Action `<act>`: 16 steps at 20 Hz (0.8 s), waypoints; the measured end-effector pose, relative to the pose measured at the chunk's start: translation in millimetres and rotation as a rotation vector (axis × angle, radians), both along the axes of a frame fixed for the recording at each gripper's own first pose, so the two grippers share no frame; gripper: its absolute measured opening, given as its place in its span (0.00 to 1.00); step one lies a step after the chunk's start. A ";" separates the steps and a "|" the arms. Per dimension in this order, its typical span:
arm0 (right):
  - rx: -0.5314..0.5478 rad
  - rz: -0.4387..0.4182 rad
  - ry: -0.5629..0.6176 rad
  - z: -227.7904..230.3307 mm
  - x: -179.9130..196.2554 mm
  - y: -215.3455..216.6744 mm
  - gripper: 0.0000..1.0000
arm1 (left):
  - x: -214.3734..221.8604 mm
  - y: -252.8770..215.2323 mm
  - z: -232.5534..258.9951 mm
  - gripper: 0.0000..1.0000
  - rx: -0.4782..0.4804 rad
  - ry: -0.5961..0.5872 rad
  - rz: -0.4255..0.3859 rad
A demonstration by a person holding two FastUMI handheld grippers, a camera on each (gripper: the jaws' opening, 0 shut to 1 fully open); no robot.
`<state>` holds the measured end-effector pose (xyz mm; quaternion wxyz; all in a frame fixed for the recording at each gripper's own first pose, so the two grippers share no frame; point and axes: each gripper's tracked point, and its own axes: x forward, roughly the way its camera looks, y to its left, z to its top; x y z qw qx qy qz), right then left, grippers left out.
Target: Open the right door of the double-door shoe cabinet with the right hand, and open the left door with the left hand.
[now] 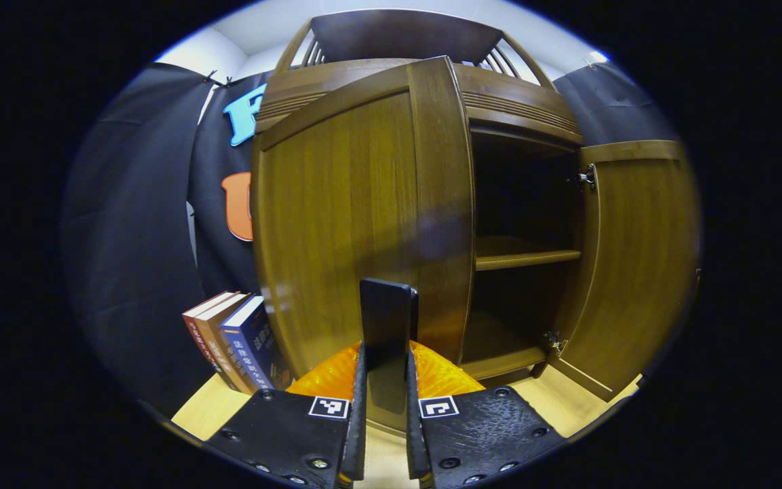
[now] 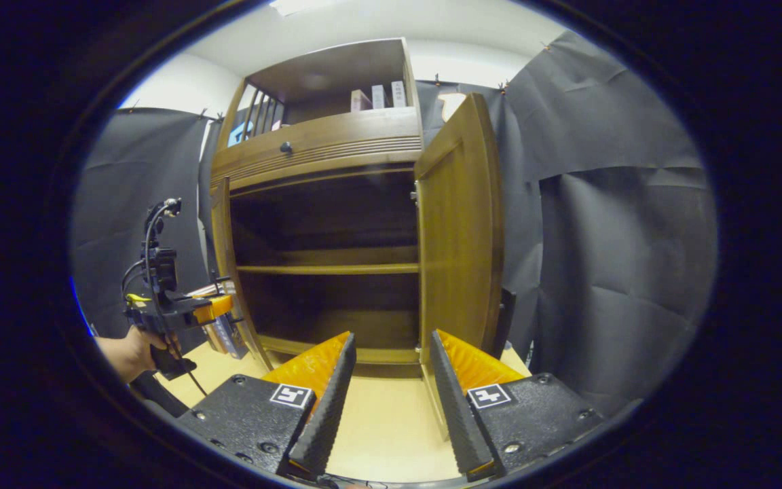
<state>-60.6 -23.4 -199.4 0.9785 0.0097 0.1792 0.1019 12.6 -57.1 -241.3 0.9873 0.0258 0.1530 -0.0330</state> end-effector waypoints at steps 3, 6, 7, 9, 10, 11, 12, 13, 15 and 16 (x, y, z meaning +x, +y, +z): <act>0.003 0.043 0.000 -0.8 4.2 13.2 0.70 | -16.2 18.3 3.1 0.23 -0.013 -0.002 0.047; 0.003 0.070 -0.002 -1.1 6.8 22.9 0.70 | -30.1 39.6 4.5 0.23 0.008 -0.012 0.093; 0.004 0.077 -0.001 -2.0 7.3 25.5 0.70 | -34.2 46.2 5.7 0.23 0.013 -0.013 0.107; 0.001 0.085 0.003 -3.6 8.5 29.2 0.70 | -41.4 59.3 7.6 0.31 0.028 -0.011 0.130; 0.002 0.088 0.004 -4.3 9.5 30.8 0.70 | -43.3 65.2 7.9 0.31 0.035 -0.010 0.137; 0.001 0.086 0.005 -4.8 10.7 31.7 0.70 | -45.1 70.4 11.4 0.23 0.041 -0.014 0.142; 0.002 0.085 0.007 -5.6 11.6 32.3 0.70 | -47.2 76.2 13.8 0.23 0.043 -0.014 0.148; 0.002 0.081 0.010 -6.6 12.1 32.9 0.70 | -48.7 82.7 16.8 0.23 0.046 -0.024 0.156; 0.006 0.074 0.013 -7.8 13.9 34.3 0.70 | -51.4 96.1 19.4 0.23 0.054 -0.031 0.180; 0.006 0.069 0.013 -7.6 15.7 35.3 0.70 | -53.9 106.1 21.2 0.22 0.058 -0.038 0.195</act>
